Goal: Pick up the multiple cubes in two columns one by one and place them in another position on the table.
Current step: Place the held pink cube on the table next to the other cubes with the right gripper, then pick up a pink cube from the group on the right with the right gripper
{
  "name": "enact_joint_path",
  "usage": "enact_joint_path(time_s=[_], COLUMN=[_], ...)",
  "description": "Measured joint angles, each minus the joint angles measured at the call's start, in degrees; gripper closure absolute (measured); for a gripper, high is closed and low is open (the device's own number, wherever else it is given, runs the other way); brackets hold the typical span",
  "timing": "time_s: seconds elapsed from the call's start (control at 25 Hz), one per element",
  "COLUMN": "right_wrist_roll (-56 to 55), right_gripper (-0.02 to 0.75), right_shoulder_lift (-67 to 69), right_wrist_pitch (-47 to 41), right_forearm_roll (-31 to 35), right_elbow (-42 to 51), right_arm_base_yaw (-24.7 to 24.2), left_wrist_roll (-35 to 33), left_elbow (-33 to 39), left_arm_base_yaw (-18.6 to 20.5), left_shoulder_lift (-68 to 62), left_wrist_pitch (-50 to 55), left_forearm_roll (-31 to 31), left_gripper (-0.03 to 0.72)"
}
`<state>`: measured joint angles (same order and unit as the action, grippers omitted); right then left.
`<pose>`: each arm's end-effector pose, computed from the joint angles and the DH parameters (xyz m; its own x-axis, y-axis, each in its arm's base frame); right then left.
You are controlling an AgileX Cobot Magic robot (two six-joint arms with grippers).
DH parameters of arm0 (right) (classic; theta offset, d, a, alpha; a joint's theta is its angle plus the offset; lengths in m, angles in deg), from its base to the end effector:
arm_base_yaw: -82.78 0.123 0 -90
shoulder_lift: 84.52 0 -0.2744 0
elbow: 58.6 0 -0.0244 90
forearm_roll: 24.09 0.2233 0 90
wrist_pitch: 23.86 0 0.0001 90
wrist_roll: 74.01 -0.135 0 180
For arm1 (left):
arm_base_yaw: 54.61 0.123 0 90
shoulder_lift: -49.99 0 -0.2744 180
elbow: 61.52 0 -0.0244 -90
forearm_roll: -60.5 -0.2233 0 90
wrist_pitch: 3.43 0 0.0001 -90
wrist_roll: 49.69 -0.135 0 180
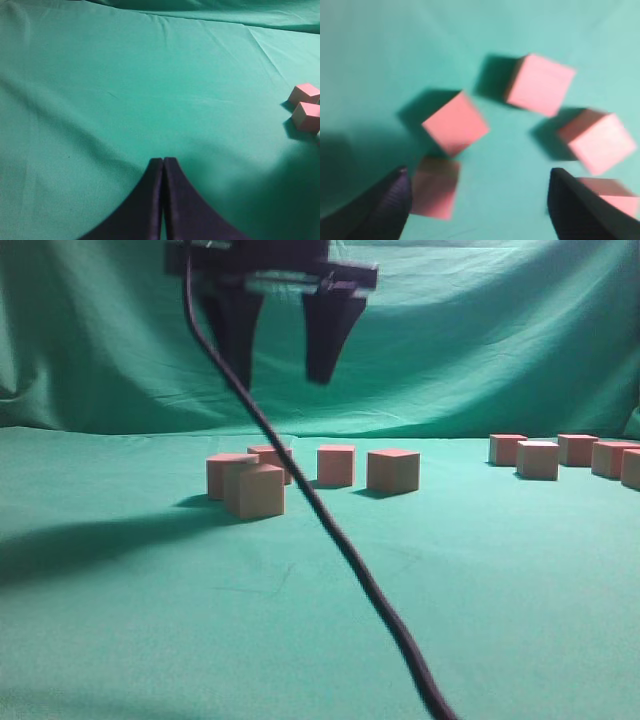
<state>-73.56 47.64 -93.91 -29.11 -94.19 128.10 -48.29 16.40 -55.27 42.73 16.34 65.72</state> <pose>0.3173 0.3051 0.1942 -0.6571 -0.7181 -0.2294 -0.7205 0.6877 -0.0887 0.0786 -0.0051 0.1660 -0.2597 -0.1069 -0.9598 0.0128 0.9934 -0.1141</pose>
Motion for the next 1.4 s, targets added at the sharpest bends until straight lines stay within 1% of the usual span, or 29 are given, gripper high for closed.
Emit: enact_joint_path(time_s=[0.08,0.2,0.32,0.44,0.56,0.64,0.72,0.84,0.96,1.08,1.24,1.4], right_wrist_roll=[-2.29,-4.32,-4.59,-5.71,-6.57,-6.9,-6.9,-6.9,-6.78,-4.09,0.94,3.06], right_gripper=[0.18,0.18,0.18,0.18,0.18,0.18,0.18,0.18,0.18,0.18,0.18,0.18], right_shoulder_lift=[-2.53,-7.71,-12.98,-16.4,-17.62,-17.73,-17.73,-17.73,-17.73,-17.73,-15.85,-11.94], right_wrist_pitch=[-0.59,-0.74,-0.84,-0.96,-1.08,-1.08,-1.08,0.25,5.32,11.51,16.31,18.7], right_forearm_roll=[-3.38,-4.74,-5.03,-5.17,-4.52,-2.72,-0.72,0.93,3.7,6.77,10.7,11.17], right_elbow=[-0.23,-0.23,0.04,1.85,6.45,10.62,15.01,21.9,27.59,32.03,33.78,33.88], right_arm_base_yaw=[-0.98,-4.64,-10.54,-18.14,-26.58,-31.06,-34.86,-38.76,-41.38,-41.87,-41.87,-41.87], left_wrist_roll=[0.0,0.0,0.0,0.0,0.0,0.0,0.0,0.0,0.0,0.0,0.0,0.0], left_elbow=[0.0,0.0,0.0,0.0,0.0,0.0,0.0,0.0,0.0,0.0,0.0,0.0], left_arm_base_yaw=[0.0,0.0,0.0,0.0,0.0,0.0,0.0,0.0,0.0,0.0,0.0,0.0], left_shoulder_lift=[0.0,0.0,0.0,0.0,0.0,0.0,0.0,0.0,0.0,0.0,0.0,0.0], left_wrist_pitch=[0.0,0.0,0.0,0.0,0.0,0.0,0.0,0.0,0.0,0.0,0.0,0.0], left_forearm_roll=[0.0,0.0,0.0,0.0,0.0,0.0,0.0,0.0,0.0,0.0,0.0,0.0], left_gripper=[0.688,0.688,0.688,0.688,0.688,0.688,0.688,0.688,0.688,0.688,0.688,0.688])
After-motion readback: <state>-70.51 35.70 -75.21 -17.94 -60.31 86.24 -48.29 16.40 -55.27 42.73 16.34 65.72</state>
